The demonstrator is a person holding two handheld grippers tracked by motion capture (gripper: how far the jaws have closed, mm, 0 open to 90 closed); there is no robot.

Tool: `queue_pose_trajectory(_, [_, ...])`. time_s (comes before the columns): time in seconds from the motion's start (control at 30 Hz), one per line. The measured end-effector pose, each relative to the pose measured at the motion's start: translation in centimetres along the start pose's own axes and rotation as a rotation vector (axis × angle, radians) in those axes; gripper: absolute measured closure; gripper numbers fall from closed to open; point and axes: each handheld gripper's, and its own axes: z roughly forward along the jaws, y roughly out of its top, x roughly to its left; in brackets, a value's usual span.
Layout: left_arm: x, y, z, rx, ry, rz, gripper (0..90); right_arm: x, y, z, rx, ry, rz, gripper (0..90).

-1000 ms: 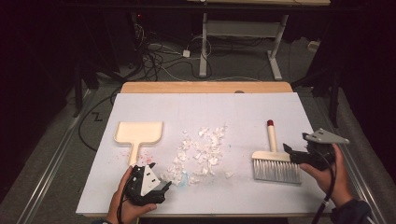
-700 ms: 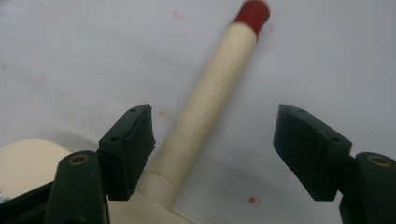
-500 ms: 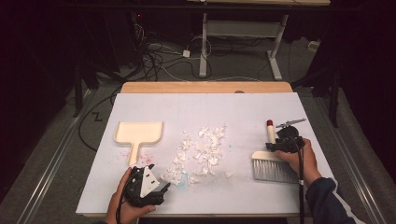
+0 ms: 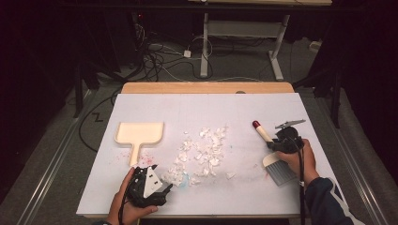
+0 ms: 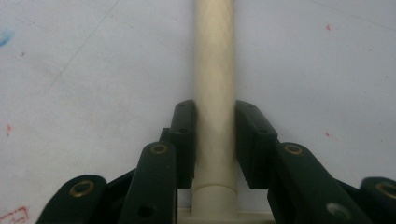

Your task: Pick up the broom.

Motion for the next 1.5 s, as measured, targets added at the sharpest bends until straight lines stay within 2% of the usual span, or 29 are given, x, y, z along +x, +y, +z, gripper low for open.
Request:
queue_pose_trajectory(0.1, [0.0,0.0,0.0,0.001,0.006,-0.001,18.4,0.0,-0.1,-0.2,-0.018,0.003,-0.006,71.6])
queue_pose_trajectory(0.13, [0.0,0.0,0.0,0.003,0.005,0.0,18.4,0.0,-0.1,-0.6,-0.04,-0.015,-0.012,71.7])
queue_pose_trajectory(0.37, [0.1,-0.2,0.0,0.014,0.009,-0.005,18.4,-0.1,-0.1,-2.2,-0.131,-0.028,-0.028,71.7])
queue_pose_trajectory(0.4, [0.1,-0.2,0.0,0.015,0.009,-0.002,18.4,-0.1,-0.1,-3.0,-0.167,-0.039,-0.027,71.7])
queue_pose_trajectory(0.47, [0.1,-0.2,0.0,0.016,0.008,-0.001,18.4,-0.2,-0.1,-3.5,-0.184,-0.046,-0.026,71.7])
queue_pose_trajectory(0.5, [0.1,-0.2,0.0,0.017,0.007,-0.002,18.4,-0.2,-0.1,-4.4,-0.227,-0.052,-0.027,71.8])
queue_pose_trajectory(0.7, [0.1,-0.1,0.1,0.016,0.003,-0.013,18.4,-0.3,-0.4,-6.7,-0.309,-0.054,-0.033,71.8])
queue_pose_trajectory(0.77, [0.1,0.3,0.0,-0.001,-0.006,-0.042,18.4,-0.1,-0.4,-8.1,-0.365,-0.045,-0.029,71.8])
queue_pose_trajectory(0.8, [0.1,0.3,0.0,-0.001,-0.006,-0.042,18.3,-0.1,-0.4,-8.1,-0.365,-0.045,-0.029,71.8])
queue_pose_trajectory(0.83, [0.0,0.5,-0.1,-0.009,-0.007,-0.063,18.4,0.3,-0.4,-9.1,-0.409,-0.045,-0.033,71.9])
queue_pose_trajectory(0.87, [0.0,1.0,-0.1,-0.024,-0.01,-0.083,18.4,0.6,-0.3,-9.6,-0.429,-0.043,-0.035,71.9])
queue_pose_trajectory(0.9, [-0.2,2.4,-0.3,-0.063,-0.024,-0.114,18.4,0.9,-0.3,-10.1,-0.453,-0.042,-0.041,71.9])
queue_pose_trajectory(0.93, [-0.2,2.4,-0.3,-0.063,-0.024,-0.114,18.4,1.4,-0.2,-10.5,-0.468,-0.034,-0.046,71.9])
queue_pose_trajectory(0.97, [-0.5,3.2,-0.3,-0.08,-0.046,-0.135,18.4,1.4,-0.2,-10.5,-0.468,-0.034,-0.046,71.9])
queue_pose_trajectory(1.0, [-0.8,4.0,-0.3,-0.104,-0.07,-0.136,18.6,2.4,0.0,-11.2,-0.498,-0.027,-0.055,71.8])
queue_pose_trajectory(1.03, [-1.8,5.8,-0.1,-0.146,-0.123,-0.135,19.1,3.0,0.1,-11.5,-0.511,-0.02,-0.07,71.9])
queue_pose_trajectory(1.07, [-1.8,5.8,-0.1,-0.146,-0.123,-0.135,19.4,3.7,0.2,-11.7,-0.522,-0.01,-0.079,71.8])
queue_pose_trajectory(1.1, [-2.4,6.8,0.1,-0.159,-0.148,-0.128,19.4,3.7,0.2,-11.7,-0.522,-0.01,-0.079,71.8])
queue_pose_trajectory(1.13, [-3.6,8.8,0.7,-0.191,-0.197,-0.116,19.5,5.1,0.3,-11.9,-0.54,0.001,-0.106,71.8])
queue_pose_trajectory(1.17, [-3.6,8.8,0.7,-0.191,-0.197,-0.116,19.7,5.8,0.3,-12.0,-0.544,0.014,-0.119,71.8])
queue_pose_trajectory(1.2, [-4.8,10.8,1.3,-0.22,-0.246,-0.102,19.7,6.6,0.3,-12.0,-0.551,0.024,-0.131,71.8])
queue_pose_trajectory(1.23, [-5.4,11.7,1.7,-0.234,-0.27,-0.096,19.8,7.3,0.3,-11.9,-0.554,0.036,-0.152,71.8])
queue_pose_trajectory(1.27, [-5.4,11.7,1.7,-0.234,-0.27,-0.096,19.8,7.3,0.3,-11.9,-0.554,0.036,-0.152,71.8])
queue_pose_trajectory(1.3, [-6.0,12.5,2.1,-0.244,-0.283,-0.088,19.8,8.9,0.2,-11.7,-0.557,0.057,-0.183,71.8])
queue_pose_trajectory(1.33, [-7.2,13.7,3.1,-0.255,-0.286,-0.057,19.8,9.6,0.2,-11.5,-0.553,0.062,-0.209,71.8])
queue_pose_trajectory(1.37, [-7.5,14.2,3.6,-0.25,-0.297,-0.057,19.8,10.4,0.1,-11.4,-0.545,0.075,-0.229,71.8])
queue_pose_trajectory(1.43, [-7.8,14.5,4.2,-0.243,-0.307,-0.063,20.0,11.0,0.0,-11.4,-0.554,0.083,-0.232,71.8])
queue_pose_trajectory(1.47, [-8.2,14.8,5.1,-0.23,-0.33,-0.054,14.7,12.0,-0.1,-11.3,-0.551,0.068,-0.264,71.0])
queue_pose_trajectory(1.5, [-8.2,14.8,5.1,-0.23,-0.33,-0.054,16.7,12.0,-0.1,-11.3,-0.551,0.068,-0.264,71.0])
